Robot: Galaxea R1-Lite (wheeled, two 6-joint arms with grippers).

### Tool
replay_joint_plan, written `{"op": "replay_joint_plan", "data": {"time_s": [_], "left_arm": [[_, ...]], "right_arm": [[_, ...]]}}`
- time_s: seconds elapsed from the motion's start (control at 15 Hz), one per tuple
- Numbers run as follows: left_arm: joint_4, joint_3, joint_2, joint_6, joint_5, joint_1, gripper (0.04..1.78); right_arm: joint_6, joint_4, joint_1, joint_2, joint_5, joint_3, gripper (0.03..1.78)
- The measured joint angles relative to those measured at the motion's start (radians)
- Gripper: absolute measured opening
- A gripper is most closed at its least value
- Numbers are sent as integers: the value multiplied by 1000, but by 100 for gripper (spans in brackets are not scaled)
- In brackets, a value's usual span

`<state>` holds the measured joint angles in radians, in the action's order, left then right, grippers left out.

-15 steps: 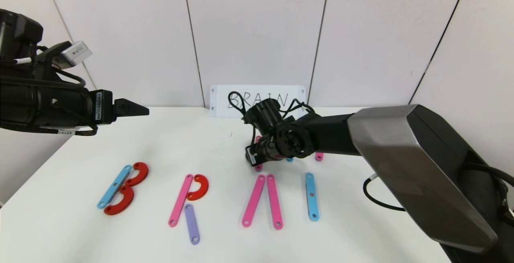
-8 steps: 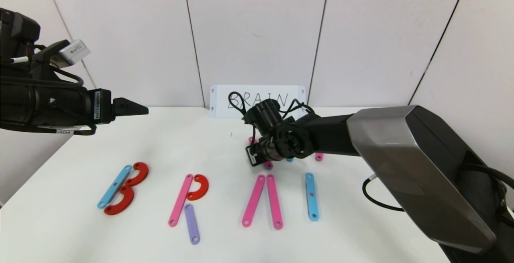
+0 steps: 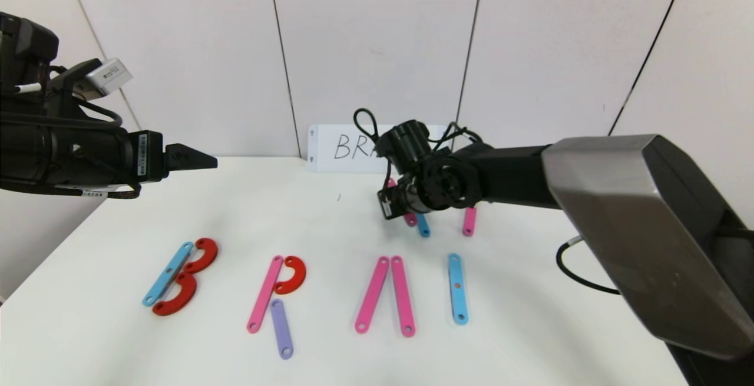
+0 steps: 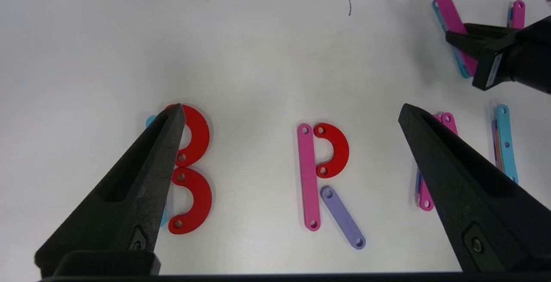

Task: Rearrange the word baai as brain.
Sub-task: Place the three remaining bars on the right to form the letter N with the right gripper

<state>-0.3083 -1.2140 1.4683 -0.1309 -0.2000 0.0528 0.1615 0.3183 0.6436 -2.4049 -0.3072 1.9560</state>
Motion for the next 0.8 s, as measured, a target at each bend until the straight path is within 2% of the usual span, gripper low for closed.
{"op": "replay_joint_plan", "data": {"time_s": [0.2, 0.47, 0.6, 0.8], "left_arm": [[0, 0, 1, 0, 0, 1, 173], [0, 0, 5, 0, 0, 1, 173], [0, 0, 7, 0, 0, 1, 173], [0, 0, 12, 0, 0, 1, 173]], "right_arm": [[-2, 63, -49, 97, -33, 0, 30], [10, 229, -100, 287, -79, -28, 30], [23, 277, -107, 394, -99, -104, 30], [61, 292, -106, 545, -112, -322, 30]]}}
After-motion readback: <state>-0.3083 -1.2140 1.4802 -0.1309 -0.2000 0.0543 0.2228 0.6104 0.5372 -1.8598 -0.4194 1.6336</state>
